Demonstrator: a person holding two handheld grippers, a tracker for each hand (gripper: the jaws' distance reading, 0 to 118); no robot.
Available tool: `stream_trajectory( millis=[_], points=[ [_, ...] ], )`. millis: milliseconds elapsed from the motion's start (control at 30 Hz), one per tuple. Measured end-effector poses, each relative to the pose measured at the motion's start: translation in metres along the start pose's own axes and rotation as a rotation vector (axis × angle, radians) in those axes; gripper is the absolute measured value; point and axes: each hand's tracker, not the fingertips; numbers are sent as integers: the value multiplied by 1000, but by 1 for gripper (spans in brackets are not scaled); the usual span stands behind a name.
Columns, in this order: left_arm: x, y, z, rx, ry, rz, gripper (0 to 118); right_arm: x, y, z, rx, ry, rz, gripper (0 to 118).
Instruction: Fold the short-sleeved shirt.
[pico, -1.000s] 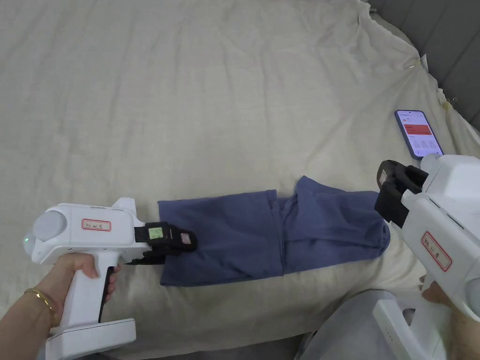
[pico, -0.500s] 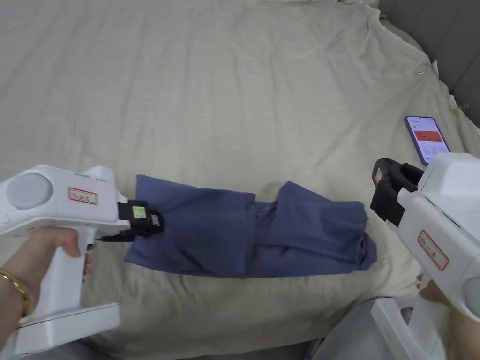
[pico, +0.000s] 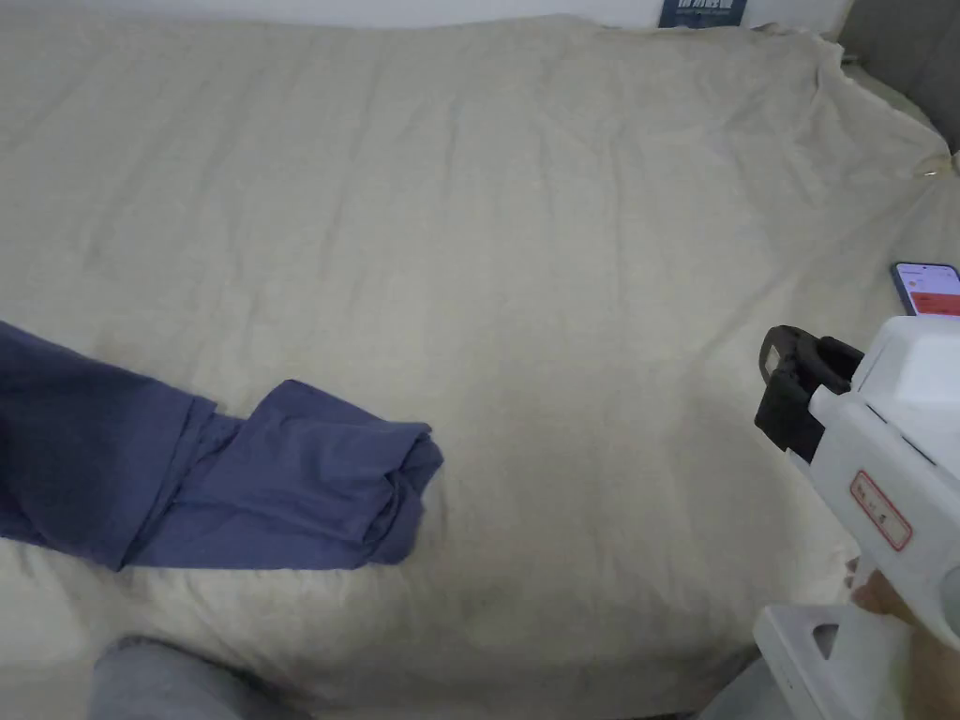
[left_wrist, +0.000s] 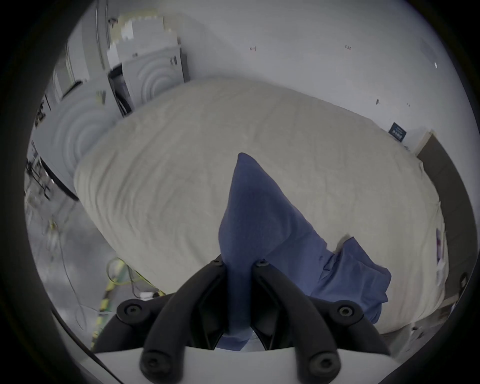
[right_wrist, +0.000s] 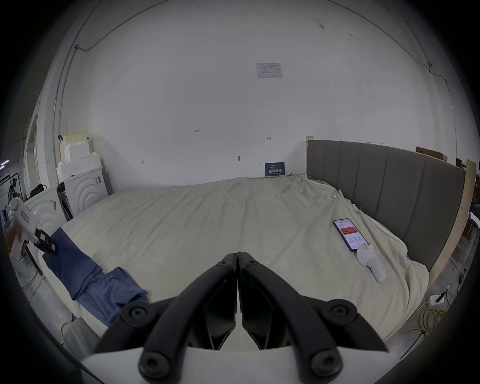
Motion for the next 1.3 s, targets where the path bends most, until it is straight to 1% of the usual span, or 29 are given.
stream_trajectory(
  millis=[100,233,333,400,500,667,733,767,800,833,867,900,933,1033,1100,1167,1233,1267,1300],
  points=[
    [36,-8,13,25,-52,-88,9,2,0,0,0,2,-8,0],
    [91,-24,25,14,-175,-185,9,8,2,6,13,-7,-25,0],
    [126,-38,28,4,-263,-207,9,17,2,10,23,-24,-30,0],
    [149,-49,23,-30,-301,-257,9,23,1,13,29,-33,-39,0],
    [179,-67,8,-82,-317,-300,9,30,0,18,31,-47,-44,0],
    [221,-94,-27,-173,-346,-294,9,39,-4,25,28,-74,-52,0],
    [231,-100,-42,-181,-336,-292,11,42,-4,28,27,-86,-52,0],
    [236,-103,-46,-190,-323,-313,18,42,-4,29,26,-91,-51,0],
    [239,-105,-48,-194,-323,-345,27,40,-3,30,25,-93,-52,0],
    [241,-106,-49,-197,-343,-363,52,41,-3,31,23,-94,-55,0],
    [242,-107,-48,-209,-387,-366,72,41,-3,30,22,-95,-58,0],
    [242,-105,-47,-228,-459,-351,86,41,-3,30,21,-98,-58,0],
    [240,-102,-44,-249,-515,-312,97,38,-1,31,21,-101,-56,0],
    [229,-84,-29,-243,-645,-203,97,33,1,30,22,-94,-52,0],
    [214,-68,-18,-189,-661,-157,96,28,2,31,25,-91,-39,0],
    [199,-53,0,-84,-649,-131,97,25,3,31,25,-84,-34,0],
    [182,-45,9,40,-593,-114,96,22,3,30,24,-78,-31,0],
    [178,-45,18,111,-537,-124,93,20,3,29,21,-75,-28,0],
    [174,-48,20,176,-487,-152,81,18,3,29,18,-73,-26,0]
  ],
)
